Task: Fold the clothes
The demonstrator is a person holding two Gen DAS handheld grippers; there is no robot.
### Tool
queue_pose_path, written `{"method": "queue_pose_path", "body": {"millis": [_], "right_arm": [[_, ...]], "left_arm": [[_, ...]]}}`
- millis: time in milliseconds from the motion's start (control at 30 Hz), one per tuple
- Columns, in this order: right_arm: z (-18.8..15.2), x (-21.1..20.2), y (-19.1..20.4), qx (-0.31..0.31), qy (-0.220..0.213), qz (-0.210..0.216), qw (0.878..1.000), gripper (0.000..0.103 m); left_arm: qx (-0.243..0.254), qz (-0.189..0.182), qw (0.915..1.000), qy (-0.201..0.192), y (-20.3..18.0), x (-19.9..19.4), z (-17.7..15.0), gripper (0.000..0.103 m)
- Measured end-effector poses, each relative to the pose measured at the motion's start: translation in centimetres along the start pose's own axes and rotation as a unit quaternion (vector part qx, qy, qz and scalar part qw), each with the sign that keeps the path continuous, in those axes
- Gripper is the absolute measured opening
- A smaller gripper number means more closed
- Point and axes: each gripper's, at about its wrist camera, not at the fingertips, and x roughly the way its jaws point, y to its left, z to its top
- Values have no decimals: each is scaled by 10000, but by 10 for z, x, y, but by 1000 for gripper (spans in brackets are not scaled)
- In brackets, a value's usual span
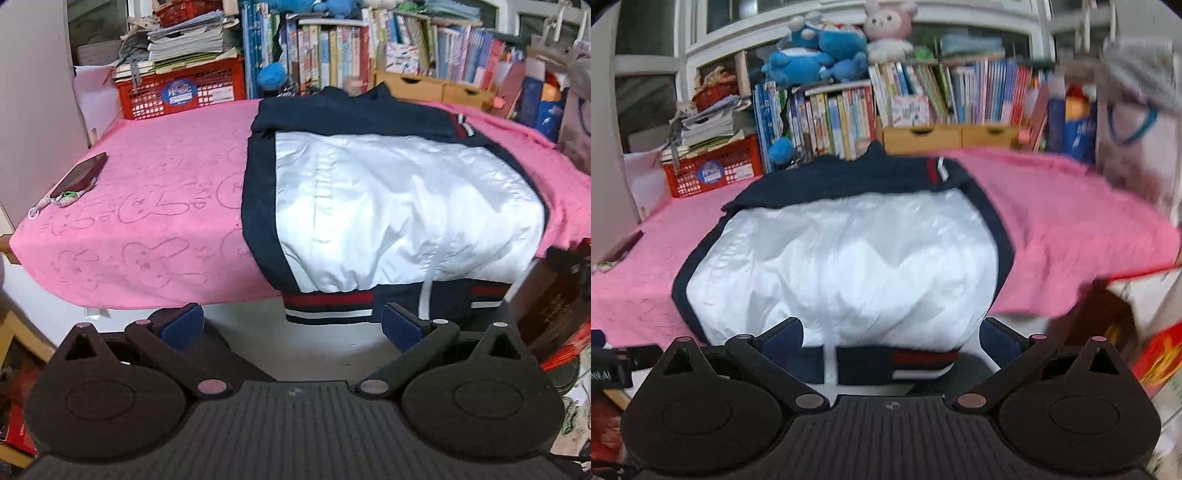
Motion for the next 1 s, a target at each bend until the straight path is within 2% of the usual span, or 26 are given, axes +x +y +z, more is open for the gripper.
{"method": "queue_pose_path", "body": {"millis": [133,233,333,833,1000], "right_arm": [[-4,5,-3,288,6,-85,9995,103],[-31,1,-6,636,197,-426,9969,103],[-53,4,2,462,411,-163,9980,103],[-53,3,14,148,386,-78,9991,103],[-50,-3,14,200,205,-34,9996,103]], "left_arm": [[-89,46,9996,248,-1,12,-1,103],[-18,77,9995,321,-6,11,-9,103],[71,67,9996,279,-10,10,-15,103],[464,129,9985,268,-26,10,-20,103],[439,121,9989,-114,-21,-4,-17,103]]}}
